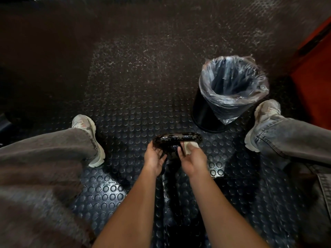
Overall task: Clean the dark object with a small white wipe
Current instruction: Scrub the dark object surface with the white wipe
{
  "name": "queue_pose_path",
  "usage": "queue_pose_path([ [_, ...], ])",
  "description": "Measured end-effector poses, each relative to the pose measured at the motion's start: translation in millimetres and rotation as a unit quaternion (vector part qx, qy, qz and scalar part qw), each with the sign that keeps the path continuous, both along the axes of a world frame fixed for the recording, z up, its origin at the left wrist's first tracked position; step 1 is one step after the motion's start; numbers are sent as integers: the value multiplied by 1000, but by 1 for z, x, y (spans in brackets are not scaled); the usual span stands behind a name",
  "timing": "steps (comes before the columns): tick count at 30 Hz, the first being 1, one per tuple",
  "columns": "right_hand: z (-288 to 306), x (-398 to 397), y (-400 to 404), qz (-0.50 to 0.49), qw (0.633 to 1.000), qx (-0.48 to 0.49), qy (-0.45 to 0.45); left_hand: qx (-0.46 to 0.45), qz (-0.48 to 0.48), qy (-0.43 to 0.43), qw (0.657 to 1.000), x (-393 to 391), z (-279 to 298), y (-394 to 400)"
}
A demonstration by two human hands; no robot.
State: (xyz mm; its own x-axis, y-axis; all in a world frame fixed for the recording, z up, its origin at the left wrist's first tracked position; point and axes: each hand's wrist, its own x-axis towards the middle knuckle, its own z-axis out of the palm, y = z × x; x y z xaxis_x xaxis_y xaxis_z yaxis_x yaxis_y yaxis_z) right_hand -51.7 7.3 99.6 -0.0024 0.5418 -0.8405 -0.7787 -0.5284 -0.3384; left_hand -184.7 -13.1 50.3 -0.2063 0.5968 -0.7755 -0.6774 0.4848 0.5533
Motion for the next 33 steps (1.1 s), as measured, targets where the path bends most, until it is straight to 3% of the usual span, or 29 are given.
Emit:
queue_pose_path([
  [3, 3, -6, -7, 61, 992, 31, -106, -1, 2, -2, 1000, 0, 1, -1],
  [5, 3, -3, -6, 58, 991, 37, -115, -1, 1, -4, 1000, 0, 1, 0],
  [10, -5, 8, 3, -63, 995, -44, 64, 0, 3, -6, 1000, 1, 1, 0],
  [15, -5, 12, 3, -57, 994, -47, 80, 4, 1, -11, 1000, -1, -5, 0],
  [24, -3, -2, -6, 48, 994, 32, -92, 2, 4, -4, 1000, -1, -3, -1],
  [29, -10, 9, 1, -39, 997, -51, 39, 3, 6, -5, 1000, 1, -1, -1],
  [33, -14, 12, 3, -3, 995, -82, 59, 1, 9, -9, 1000, -1, -5, 0],
])
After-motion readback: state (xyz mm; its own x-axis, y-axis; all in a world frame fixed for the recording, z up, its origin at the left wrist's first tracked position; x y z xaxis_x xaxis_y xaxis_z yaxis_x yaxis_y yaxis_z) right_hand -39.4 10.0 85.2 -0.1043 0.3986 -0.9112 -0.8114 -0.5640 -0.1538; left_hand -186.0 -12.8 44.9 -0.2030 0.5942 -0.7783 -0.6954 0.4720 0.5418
